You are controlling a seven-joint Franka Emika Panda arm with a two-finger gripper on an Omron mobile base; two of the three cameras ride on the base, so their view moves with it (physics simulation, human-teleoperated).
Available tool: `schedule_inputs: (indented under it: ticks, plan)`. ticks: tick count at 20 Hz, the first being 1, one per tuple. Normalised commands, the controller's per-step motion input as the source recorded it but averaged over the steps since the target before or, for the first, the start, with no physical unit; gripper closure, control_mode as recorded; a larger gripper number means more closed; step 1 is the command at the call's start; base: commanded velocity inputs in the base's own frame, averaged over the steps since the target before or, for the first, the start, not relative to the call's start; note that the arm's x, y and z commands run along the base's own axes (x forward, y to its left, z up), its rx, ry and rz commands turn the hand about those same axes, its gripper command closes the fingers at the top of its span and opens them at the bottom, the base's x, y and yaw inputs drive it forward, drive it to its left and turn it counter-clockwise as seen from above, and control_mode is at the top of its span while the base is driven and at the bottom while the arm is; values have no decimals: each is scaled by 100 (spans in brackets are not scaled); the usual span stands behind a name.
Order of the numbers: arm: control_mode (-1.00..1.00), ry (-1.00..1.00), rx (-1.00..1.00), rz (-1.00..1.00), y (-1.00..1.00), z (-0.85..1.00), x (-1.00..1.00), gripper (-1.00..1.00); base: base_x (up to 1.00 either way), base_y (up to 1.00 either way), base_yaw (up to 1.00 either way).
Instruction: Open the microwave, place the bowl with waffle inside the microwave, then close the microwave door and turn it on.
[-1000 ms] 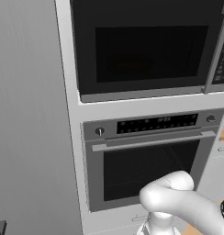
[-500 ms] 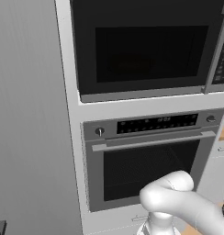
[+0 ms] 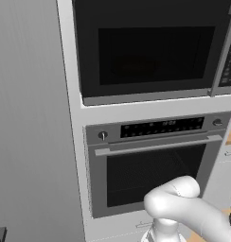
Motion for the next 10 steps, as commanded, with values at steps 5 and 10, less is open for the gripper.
schedule_inputs:
  ticks: [5,10]
  plan:
    - [-100,0,3,0,19,0,3,100,0,0,0]
    - [-100,1,1,0,29,0,29,100,0,0,0]
